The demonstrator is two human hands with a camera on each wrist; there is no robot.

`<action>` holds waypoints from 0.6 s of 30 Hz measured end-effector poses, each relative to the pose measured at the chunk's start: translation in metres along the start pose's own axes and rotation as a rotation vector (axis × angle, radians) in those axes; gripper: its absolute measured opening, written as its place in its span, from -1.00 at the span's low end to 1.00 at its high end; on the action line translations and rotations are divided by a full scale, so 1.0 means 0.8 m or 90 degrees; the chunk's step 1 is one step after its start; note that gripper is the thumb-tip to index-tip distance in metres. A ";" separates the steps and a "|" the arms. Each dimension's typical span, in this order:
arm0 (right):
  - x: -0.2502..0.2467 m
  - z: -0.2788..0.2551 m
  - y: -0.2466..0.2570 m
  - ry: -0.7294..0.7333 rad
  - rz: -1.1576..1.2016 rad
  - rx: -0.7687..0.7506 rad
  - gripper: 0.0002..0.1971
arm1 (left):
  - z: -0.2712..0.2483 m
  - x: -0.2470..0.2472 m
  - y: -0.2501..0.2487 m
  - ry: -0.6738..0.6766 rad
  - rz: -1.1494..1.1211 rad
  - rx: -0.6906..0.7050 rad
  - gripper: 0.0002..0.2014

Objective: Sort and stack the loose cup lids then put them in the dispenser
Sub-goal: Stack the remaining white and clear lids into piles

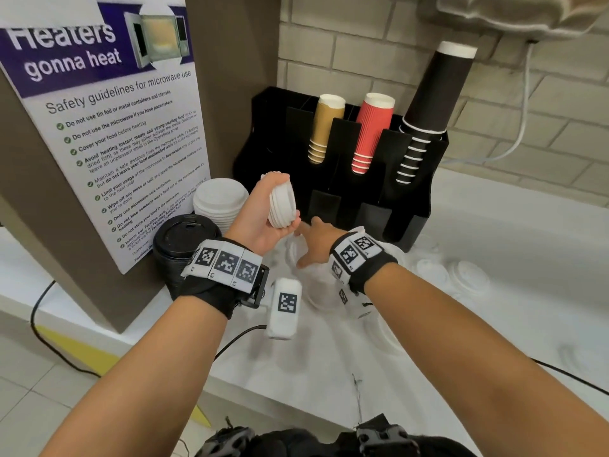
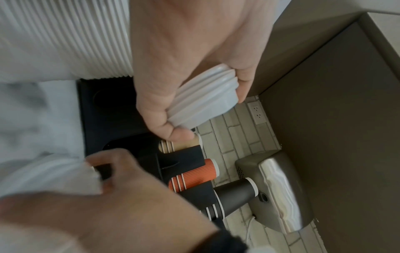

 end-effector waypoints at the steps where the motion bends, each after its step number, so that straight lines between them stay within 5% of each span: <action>1: -0.009 -0.002 -0.006 -0.022 0.054 -0.011 -0.22 | 0.000 -0.001 -0.001 0.001 0.005 0.005 -0.78; 8: -0.066 -0.061 -0.061 -0.196 0.733 -0.114 -0.79 | -0.001 0.010 0.018 0.039 0.056 0.003 -0.83; 12: -0.073 -0.090 -0.033 -0.158 0.740 -0.261 -0.68 | -0.005 0.036 0.033 0.117 0.075 -0.002 -0.75; 18: -0.068 -0.103 -0.029 -0.190 0.744 -0.284 -0.58 | -0.012 0.046 0.036 0.111 0.094 0.001 -0.55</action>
Point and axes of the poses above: each hand's wrist, its own z-axis towards the middle knuckle, its own x-axis out of the palm, y = z × x, the point moved 9 cm from there along z, towards the middle knuckle, and after that the axes turned 7 degrees about y, right-handed, at the moved point
